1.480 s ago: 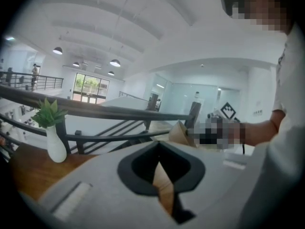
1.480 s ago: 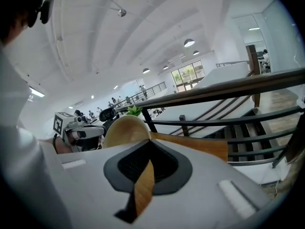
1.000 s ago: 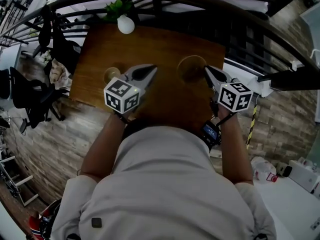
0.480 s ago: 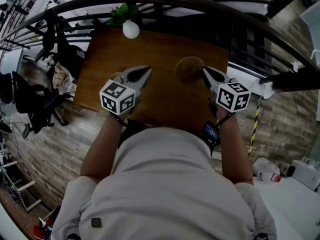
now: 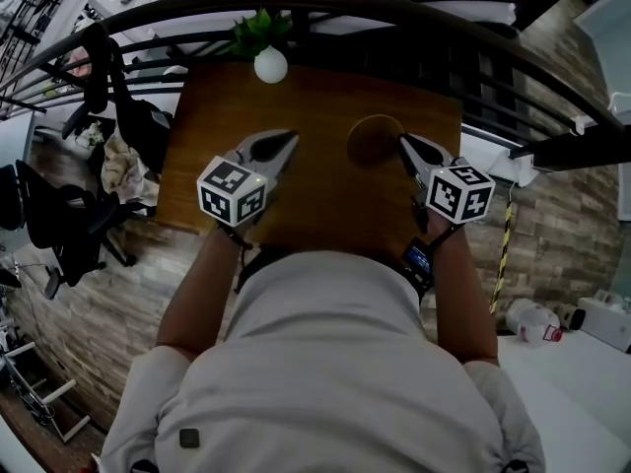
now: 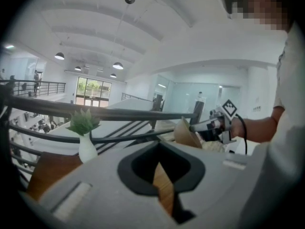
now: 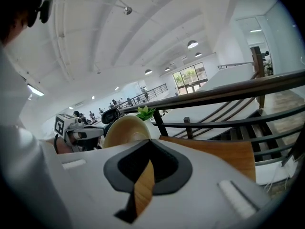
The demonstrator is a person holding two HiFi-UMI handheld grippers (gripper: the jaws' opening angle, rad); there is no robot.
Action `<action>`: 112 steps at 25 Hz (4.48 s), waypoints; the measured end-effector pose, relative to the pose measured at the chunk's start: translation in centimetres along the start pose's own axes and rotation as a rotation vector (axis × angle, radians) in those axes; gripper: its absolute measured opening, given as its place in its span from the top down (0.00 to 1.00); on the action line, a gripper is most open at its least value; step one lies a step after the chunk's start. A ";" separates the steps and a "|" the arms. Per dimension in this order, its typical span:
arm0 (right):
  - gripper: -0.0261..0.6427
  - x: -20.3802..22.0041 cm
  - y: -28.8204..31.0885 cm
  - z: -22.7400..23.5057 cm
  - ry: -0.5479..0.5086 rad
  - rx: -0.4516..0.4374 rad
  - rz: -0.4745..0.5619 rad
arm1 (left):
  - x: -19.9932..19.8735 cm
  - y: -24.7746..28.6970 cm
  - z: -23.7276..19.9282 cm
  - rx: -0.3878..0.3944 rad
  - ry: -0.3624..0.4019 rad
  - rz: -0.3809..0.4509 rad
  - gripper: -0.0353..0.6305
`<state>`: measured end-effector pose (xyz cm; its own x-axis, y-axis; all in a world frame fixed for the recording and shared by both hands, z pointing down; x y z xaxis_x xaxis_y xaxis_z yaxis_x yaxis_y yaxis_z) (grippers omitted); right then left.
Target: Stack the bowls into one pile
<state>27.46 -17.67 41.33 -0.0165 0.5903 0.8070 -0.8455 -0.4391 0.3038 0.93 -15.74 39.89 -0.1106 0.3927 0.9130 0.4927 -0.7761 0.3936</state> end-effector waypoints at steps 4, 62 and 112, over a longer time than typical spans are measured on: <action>0.94 0.3 4.1 -2.5 0.005 0.022 0.000 | 1.0 -2.2 -4.4 0.030 0.005 0.001 0.94; 0.94 7.2 29.5 -13.0 0.142 -0.012 -0.177 | 10.1 -10.2 -24.8 0.098 -0.083 -0.140 0.94; 0.64 20.9 36.8 -5.8 0.323 -0.050 -0.389 | 23.0 -4.5 -26.1 0.099 -0.188 -0.372 0.94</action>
<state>-7.10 -17.55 66.42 0.1468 0.8864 0.4389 -0.8463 -0.1171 0.5197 -26.37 -16.10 61.91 -0.1418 0.7269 0.6720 0.5305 -0.5173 0.6715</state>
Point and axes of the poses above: the fingertips, and each gripper's own axes: y forward along the fingers, z to its right, x out of its underside, the point moved 6 cm from there along -y, backward along the fingers, and after that the axes turned 15 degrees about -x, right-handed, at the moved point
